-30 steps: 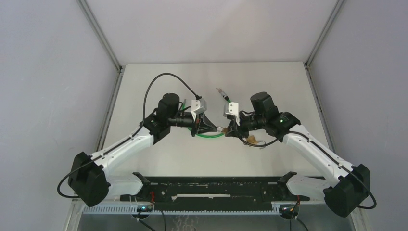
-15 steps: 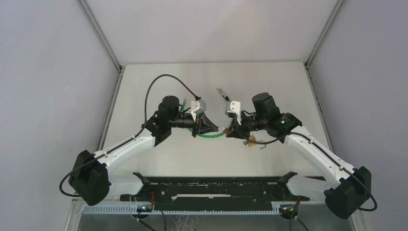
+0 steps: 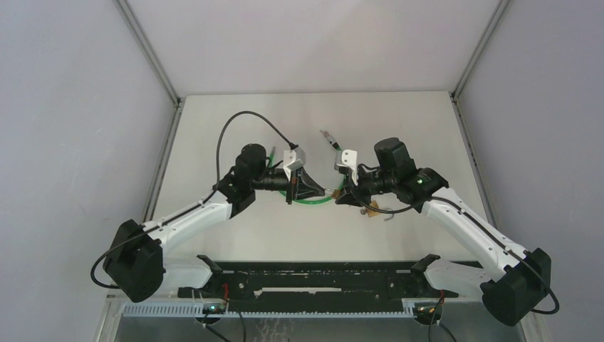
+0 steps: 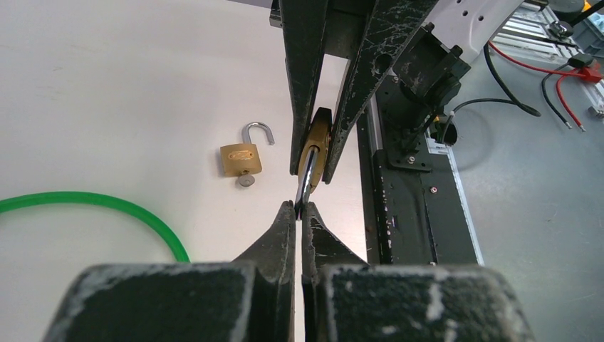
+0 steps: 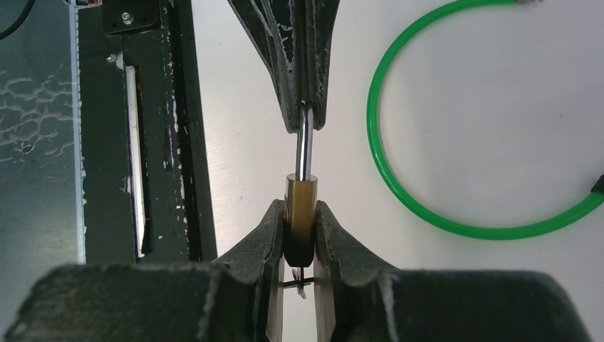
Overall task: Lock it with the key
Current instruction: Lock the lock.
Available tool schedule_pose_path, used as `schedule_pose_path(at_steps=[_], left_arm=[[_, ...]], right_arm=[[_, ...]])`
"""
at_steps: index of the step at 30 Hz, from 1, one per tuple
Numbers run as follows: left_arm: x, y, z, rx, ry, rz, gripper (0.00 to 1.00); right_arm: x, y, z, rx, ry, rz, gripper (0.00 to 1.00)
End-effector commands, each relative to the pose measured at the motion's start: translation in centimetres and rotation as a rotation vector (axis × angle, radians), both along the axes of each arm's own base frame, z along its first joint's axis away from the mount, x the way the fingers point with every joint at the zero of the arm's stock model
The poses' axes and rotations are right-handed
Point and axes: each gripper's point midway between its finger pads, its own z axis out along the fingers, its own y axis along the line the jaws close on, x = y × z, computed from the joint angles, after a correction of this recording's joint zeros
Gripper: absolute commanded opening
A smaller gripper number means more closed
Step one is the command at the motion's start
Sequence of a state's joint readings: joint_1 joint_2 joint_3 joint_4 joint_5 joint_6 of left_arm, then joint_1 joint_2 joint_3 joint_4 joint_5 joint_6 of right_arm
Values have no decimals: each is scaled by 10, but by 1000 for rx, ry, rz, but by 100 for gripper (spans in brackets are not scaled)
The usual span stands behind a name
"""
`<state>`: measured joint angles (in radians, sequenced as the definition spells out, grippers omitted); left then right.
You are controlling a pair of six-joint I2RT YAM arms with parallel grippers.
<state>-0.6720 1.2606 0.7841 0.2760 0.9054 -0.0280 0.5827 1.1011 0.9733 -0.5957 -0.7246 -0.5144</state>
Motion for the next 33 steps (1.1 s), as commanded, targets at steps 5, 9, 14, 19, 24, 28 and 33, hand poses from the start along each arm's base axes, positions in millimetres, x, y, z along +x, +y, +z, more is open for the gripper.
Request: schedule_pose_path(at_steps=[5,9,14,19,24,28,33], left_arm=[[-27,-13,-16,19,64,-99,0],[-31,-16,-19,19,77,-114,0],[-35,-20,-21,17,85,-127,0],[-35,-21,-21,12,91,-128,0],[-39,-24,-24,12,92,-140,0],[-45,-28,-26,14,98,-163,0],[-52,-33,-26,9,103,-187,0]], right_arm=[[5,31,71,206,-219,106,0],[8,32,75,209,-223,97,0],[6,36,77,209,-222,106,0],[5,41,80,203,-234,116,0],[6,43,83,195,-251,108,0],[7,45,85,193,-260,102,0],[6,47,85,189,-268,103,0]])
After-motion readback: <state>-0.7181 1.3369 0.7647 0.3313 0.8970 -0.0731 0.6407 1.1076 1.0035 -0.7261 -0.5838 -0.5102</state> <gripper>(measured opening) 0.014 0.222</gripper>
